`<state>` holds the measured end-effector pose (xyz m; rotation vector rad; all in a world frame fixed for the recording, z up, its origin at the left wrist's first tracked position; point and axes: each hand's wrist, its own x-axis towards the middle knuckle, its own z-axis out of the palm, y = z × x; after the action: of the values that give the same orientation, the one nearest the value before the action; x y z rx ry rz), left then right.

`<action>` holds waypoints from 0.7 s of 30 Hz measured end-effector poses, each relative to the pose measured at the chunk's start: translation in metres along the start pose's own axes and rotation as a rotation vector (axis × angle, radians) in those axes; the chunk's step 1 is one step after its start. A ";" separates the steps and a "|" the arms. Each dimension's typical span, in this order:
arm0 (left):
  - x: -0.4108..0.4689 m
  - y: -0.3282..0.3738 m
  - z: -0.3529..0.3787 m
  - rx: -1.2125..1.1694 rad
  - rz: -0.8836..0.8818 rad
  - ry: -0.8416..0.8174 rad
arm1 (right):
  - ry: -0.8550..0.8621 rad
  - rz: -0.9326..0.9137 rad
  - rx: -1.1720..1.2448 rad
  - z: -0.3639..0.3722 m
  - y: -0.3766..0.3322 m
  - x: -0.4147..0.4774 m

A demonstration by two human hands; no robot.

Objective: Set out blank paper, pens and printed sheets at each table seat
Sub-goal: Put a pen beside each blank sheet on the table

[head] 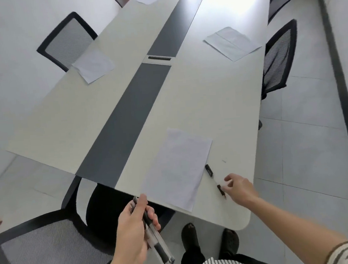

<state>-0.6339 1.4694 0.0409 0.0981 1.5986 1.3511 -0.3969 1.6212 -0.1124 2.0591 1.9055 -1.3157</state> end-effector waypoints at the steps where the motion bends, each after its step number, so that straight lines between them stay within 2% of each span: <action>1: 0.008 0.004 0.005 0.011 0.002 -0.025 | 0.010 -0.011 0.042 -0.004 -0.001 -0.007; 4: 0.029 0.013 0.025 0.026 -0.023 -0.116 | 0.031 -0.036 0.170 -0.016 -0.007 -0.038; 9: 0.051 0.016 0.077 0.017 -0.171 -0.276 | 0.099 -0.099 0.391 -0.041 -0.027 -0.109; 12: 0.047 0.010 0.119 0.030 -0.207 -0.374 | 0.077 -0.142 0.531 -0.057 -0.029 -0.145; 17: 0.013 -0.008 0.188 0.101 -0.267 -0.582 | 0.041 -0.155 0.726 -0.078 -0.007 -0.172; 21: -0.015 -0.031 0.238 0.188 -0.255 -0.667 | 0.070 -0.120 0.824 -0.105 0.031 -0.179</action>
<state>-0.4429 1.6149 0.0550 0.4014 1.1152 0.8421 -0.2940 1.5283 0.0454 2.3196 1.6851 -2.3916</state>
